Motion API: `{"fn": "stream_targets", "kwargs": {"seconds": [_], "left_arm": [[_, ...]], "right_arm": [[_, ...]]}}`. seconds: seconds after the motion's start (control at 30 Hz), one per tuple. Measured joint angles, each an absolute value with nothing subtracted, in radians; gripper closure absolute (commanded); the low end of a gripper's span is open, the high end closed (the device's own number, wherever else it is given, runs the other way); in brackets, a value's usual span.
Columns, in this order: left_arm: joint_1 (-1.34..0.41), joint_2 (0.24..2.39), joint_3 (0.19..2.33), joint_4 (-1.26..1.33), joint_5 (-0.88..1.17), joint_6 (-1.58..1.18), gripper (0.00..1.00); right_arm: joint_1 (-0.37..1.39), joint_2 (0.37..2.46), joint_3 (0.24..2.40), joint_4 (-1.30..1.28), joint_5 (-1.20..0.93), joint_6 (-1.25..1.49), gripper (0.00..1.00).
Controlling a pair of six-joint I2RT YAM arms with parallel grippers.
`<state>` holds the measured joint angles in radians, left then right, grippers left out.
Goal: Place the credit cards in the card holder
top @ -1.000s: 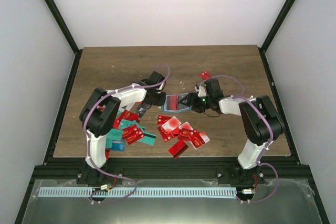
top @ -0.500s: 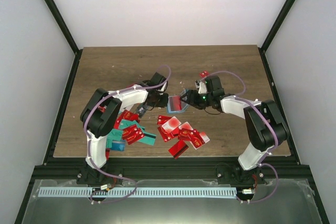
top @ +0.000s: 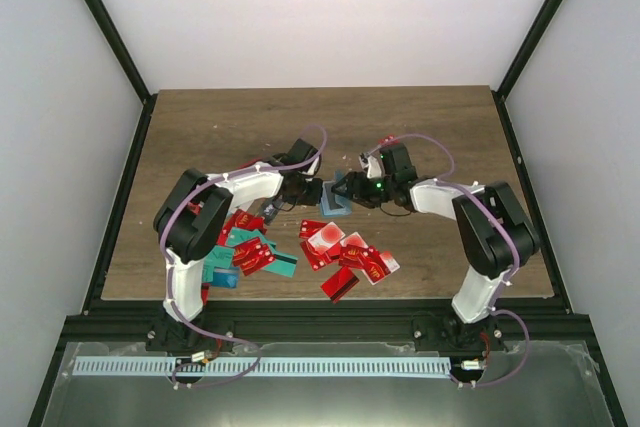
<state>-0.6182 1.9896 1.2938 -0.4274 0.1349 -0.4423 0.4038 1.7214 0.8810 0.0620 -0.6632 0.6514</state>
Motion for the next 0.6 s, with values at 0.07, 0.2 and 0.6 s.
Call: {"fn": "stream_targets", "kwargs": {"seconds": [0.07, 0.2, 0.6], "left_arm": [[-0.618, 1.99, 1.294, -0.427, 0.137, -0.442, 0.84], [-0.618, 1.99, 1.292, -0.422, 0.144, -0.442, 0.84], [-0.618, 1.989, 1.268, -0.371, 0.221, -0.441, 0.85]], "right_arm": [[0.404, 1.744, 0.885, 0.076, -0.673, 0.655, 0.39], [0.406, 1.779, 0.887, 0.108, -0.7, 0.669, 0.4], [0.41, 1.844, 0.929, 0.146, -0.71, 0.672, 0.57]]}}
